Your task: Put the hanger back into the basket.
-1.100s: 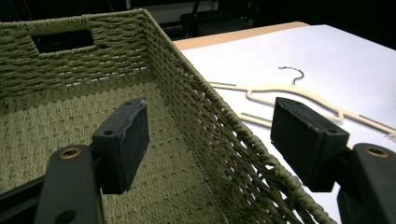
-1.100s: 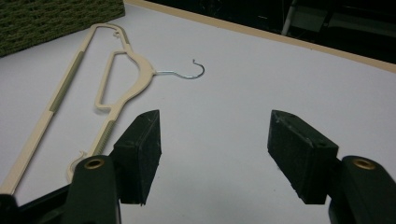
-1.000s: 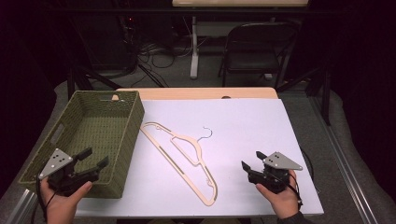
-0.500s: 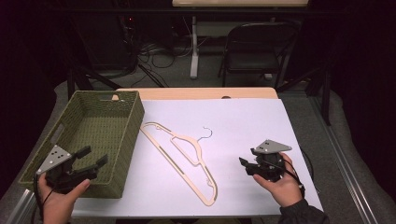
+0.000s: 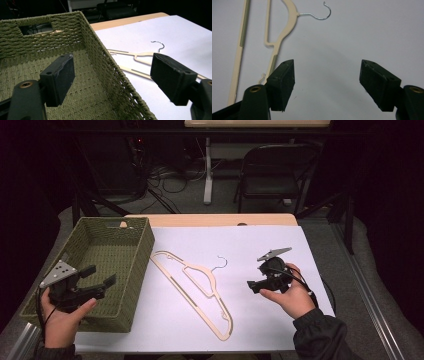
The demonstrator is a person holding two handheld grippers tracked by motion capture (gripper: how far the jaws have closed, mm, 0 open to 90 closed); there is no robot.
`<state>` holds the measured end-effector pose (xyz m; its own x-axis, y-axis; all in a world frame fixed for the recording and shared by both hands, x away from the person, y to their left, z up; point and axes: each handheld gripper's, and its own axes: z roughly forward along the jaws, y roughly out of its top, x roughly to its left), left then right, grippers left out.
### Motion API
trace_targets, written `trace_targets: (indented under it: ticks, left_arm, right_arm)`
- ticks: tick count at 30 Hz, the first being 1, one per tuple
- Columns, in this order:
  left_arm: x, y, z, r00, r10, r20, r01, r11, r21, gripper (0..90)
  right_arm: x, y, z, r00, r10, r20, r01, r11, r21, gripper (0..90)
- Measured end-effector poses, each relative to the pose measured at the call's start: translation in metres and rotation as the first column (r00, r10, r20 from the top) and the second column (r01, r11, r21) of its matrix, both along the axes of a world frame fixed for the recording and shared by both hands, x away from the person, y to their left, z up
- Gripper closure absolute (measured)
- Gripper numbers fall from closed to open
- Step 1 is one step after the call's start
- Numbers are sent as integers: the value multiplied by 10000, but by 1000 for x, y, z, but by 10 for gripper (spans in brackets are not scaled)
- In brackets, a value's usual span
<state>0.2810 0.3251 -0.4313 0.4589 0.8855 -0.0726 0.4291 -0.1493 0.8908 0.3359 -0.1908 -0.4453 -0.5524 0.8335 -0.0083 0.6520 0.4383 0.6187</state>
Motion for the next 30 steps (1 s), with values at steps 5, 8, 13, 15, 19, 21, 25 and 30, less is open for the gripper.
trace_targets:
  ticks: [5,8,13,15,19,21,25,30]
  left_arm:
    - [9,-1,2,9998,-45,-186,45,10000,14,179]
    - [15,-4,6,9997,-75,-212,76,10000,21,169]
    - [20,-6,11,9998,-62,-190,64,9999,130,165]
    - [22,-6,12,9999,-8,-161,9,9999,114,165]
    - [27,-9,19,10000,35,-10,-35,10000,61,166]
    - [27,-9,20,10000,34,39,-34,10000,43,166]
    - [24,-10,25,9996,52,285,-50,10000,-78,166]
    - [22,-9,23,9995,31,307,-28,9999,-97,167]
  right_arm:
    - [8,7,1,9990,114,-422,-128,9994,-322,246]
    - [14,15,4,9980,253,-583,-286,9981,-551,233]
    - [22,24,10,9986,168,-502,-216,9951,-965,233]
    - [25,26,12,9978,215,-631,-281,9941,-1045,233]
    - [30,33,17,9982,229,-547,-292,9927,-1173,230]
    - [34,37,20,9976,305,-625,-381,9917,-1228,230]
    - [41,46,22,9936,466,-1033,-611,9880,-1419,231]
    - [54,58,18,9855,418,-1645,-643,9889,-1339,240]
